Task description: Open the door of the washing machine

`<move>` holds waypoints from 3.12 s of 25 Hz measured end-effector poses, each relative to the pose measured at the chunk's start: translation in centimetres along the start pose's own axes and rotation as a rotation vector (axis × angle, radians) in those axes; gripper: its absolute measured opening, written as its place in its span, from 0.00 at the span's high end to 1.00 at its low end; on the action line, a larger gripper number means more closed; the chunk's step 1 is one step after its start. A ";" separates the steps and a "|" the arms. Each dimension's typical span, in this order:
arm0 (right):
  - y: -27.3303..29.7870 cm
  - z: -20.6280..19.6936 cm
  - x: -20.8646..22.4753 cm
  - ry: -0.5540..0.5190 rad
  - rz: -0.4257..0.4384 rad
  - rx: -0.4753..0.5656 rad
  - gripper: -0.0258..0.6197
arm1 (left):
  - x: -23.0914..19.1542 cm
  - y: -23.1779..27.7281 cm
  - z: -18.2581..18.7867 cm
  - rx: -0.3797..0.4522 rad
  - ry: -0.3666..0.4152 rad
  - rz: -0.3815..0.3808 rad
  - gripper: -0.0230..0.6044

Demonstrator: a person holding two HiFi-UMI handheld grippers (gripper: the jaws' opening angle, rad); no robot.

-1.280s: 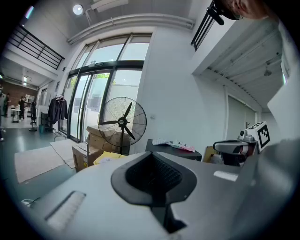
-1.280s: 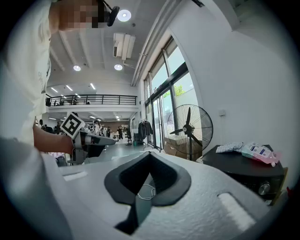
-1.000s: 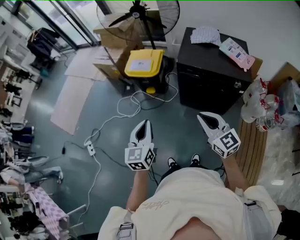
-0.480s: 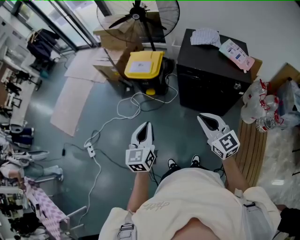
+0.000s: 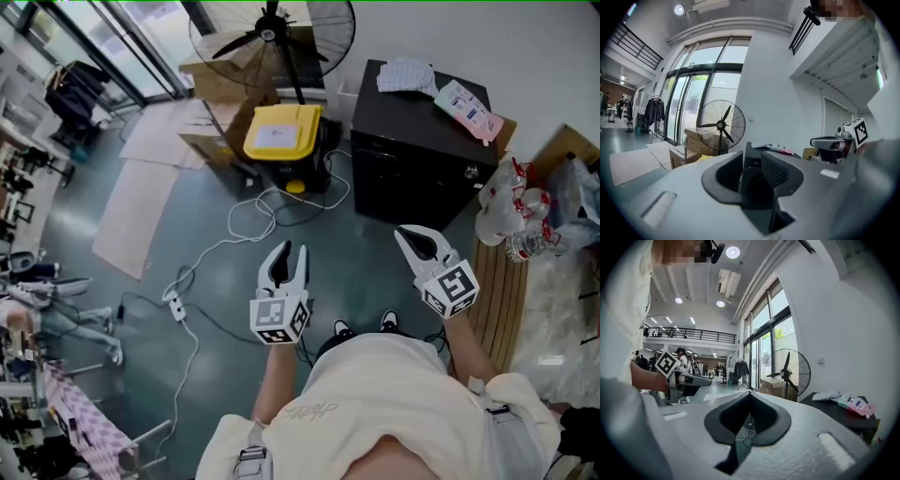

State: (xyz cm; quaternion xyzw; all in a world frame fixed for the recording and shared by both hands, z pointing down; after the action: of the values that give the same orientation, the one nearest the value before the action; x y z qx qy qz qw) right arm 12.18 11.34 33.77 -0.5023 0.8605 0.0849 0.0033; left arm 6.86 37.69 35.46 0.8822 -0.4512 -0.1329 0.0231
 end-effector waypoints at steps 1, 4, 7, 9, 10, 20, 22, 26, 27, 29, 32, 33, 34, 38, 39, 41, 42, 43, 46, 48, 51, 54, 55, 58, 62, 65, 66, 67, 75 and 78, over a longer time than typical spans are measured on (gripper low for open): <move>0.2 0.1 -0.2 0.006 -0.006 0.002 0.96 | -0.3 -0.1 0.1 0.000 0.004 -0.003 0.73; 1.0 0.1 -0.9 0.016 -0.021 -0.001 0.96 | -1.5 -0.4 0.4 0.011 0.006 -0.018 0.69; 2.0 0.1 -2.1 0.034 -0.029 -0.007 0.96 | -2.8 -1.0 1.0 0.054 -0.029 -0.053 0.68; 2.5 -0.1 -3.1 0.052 -0.035 -0.008 0.96 | -3.6 -1.4 0.9 0.059 -0.037 -0.070 0.69; 2.7 -0.3 -3.6 0.057 -0.039 -0.010 0.96 | -4.0 -1.5 0.6 0.056 -0.033 -0.075 0.69; 4.6 -1.8 -4.8 0.094 -0.071 -0.059 0.96 | -6.1 -2.1 -1.9 0.001 -0.058 -0.121 0.69; 5.4 -1.8 -4.6 0.088 -0.064 -0.054 0.96 | -6.6 -1.6 -2.2 -0.005 -0.060 -0.116 0.69; 6.7 -2.6 -4.4 0.103 -0.037 -0.074 0.96 | -6.9 -1.1 -2.2 -0.018 -0.055 -0.101 0.69; 7.2 -2.8 -4.1 0.112 -0.032 -0.076 0.96 | -7.1 -0.8 -2.1 -0.020 -0.052 -0.094 0.69; 8.5 -3.2 -3.2 0.124 -0.024 -0.075 0.96 | -7.9 -0.2 -1.9 -0.019 -0.054 -0.078 0.69; 11.0 -3.7 -1.6 0.096 -0.013 -0.070 0.96 | -9.3 1.5 -1.7 -0.026 -0.062 -0.055 0.70; 12.0 -3.8 -1.0 0.085 -0.007 -0.067 0.96 | -9.7 2.2 -1.6 -0.031 -0.059 -0.047 0.70; 12.9 -3.8 -0.4 0.080 0.000 -0.063 0.96 | -10.1 3.1 -1.3 -0.035 -0.054 -0.041 0.70; 16.8 -3.8 2.2 0.086 0.023 -0.051 0.96 | -11.0 7.1 0.3 -0.046 -0.022 -0.049 0.70; 17.6 -3.6 3.0 0.086 0.026 -0.046 0.96 | -11.2 8.2 0.7 -0.046 -0.018 -0.055 0.70; 19.2 -3.1 4.7 0.083 0.027 -0.031 0.96 | -11.6 10.7 1.6 -0.043 -0.014 -0.063 0.70; 19.9 -2.9 5.8 0.081 0.026 -0.025 0.96 | -11.8 12.1 1.9 -0.041 -0.013 -0.066 0.70; 20.4 -2.9 6.9 0.080 0.022 -0.022 0.96 | -11.8 13.5 2.1 -0.040 -0.013 -0.069 0.71; 21.3 -3.6 10.2 0.085 0.004 -0.026 0.96 | -11.1 17.8 2.1 -0.050 -0.009 -0.104 0.72; 21.7 -4.1 12.2 0.081 -0.008 -0.036 0.96 | -10.4 20.4 2.4 -0.051 -0.004 -0.137 0.72; 22.3 -4.3 15.0 0.101 -0.045 -0.035 0.96 | -9.7 23.2 3.3 -0.047 -0.004 -0.169 0.72; 22.7 -3.8 16.8 0.125 -0.077 -0.007 0.96 | -9.7 24.9 3.9 -0.047 0.014 -0.184 0.73; 22.8 -3.7 17.2 0.122 -0.084 -0.004 0.96 | -9.7 25.4 4.0 -0.049 0.019 -0.188 0.73; 23.0 -3.8 18.0 0.113 -0.104 -0.006 0.96 | -10.0 26.6 4.1 -0.057 0.025 -0.203 0.73; 23.0 -4.4 18.3 0.133 -0.165 -0.015 0.96 | -10.7 28.2 4.2 -0.077 0.038 -0.251 0.73; 23.1 -4.5 18.4 0.142 -0.228 -0.026 0.96 | -11.4 29.9 4.3 -0.101 0.049 -0.311 0.72; 23.3 -4.4 18.6 0.142 -0.253 -0.027 0.96 | -11.6 30.7 4.4 -0.107 0.055 -0.335 0.72; 23.4 -4.3 18.9 0.143 -0.279 -0.026 0.96 | -11.8 31.6 4.5 -0.112 0.062 -0.360 0.72; 25.0 -2.5 20.5 0.149 -0.490 -0.029 0.96 | -13.2 38.6 6.0 -0.146 0.112 -0.575 0.72; 25.7 -2.2 20.9 0.152 -0.560 -0.039 0.96 | -13.6 41.3 5.8 -0.177 0.138 -0.646 0.72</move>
State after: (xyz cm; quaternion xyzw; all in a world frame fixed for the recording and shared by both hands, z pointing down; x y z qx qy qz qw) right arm -20.29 5.31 37.70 -0.7253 0.6843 0.0594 -0.0475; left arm -34.90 24.63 39.39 0.9810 -0.1323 -0.1119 0.0868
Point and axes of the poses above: the fingertips, and each gripper's own axes: y forward along the fingers, x to its right, z out of its top, the point moved 6 cm from there along -y, backward along the fingers, and after that the axes turned 3 degrees about -y, right-handed, at the moved point
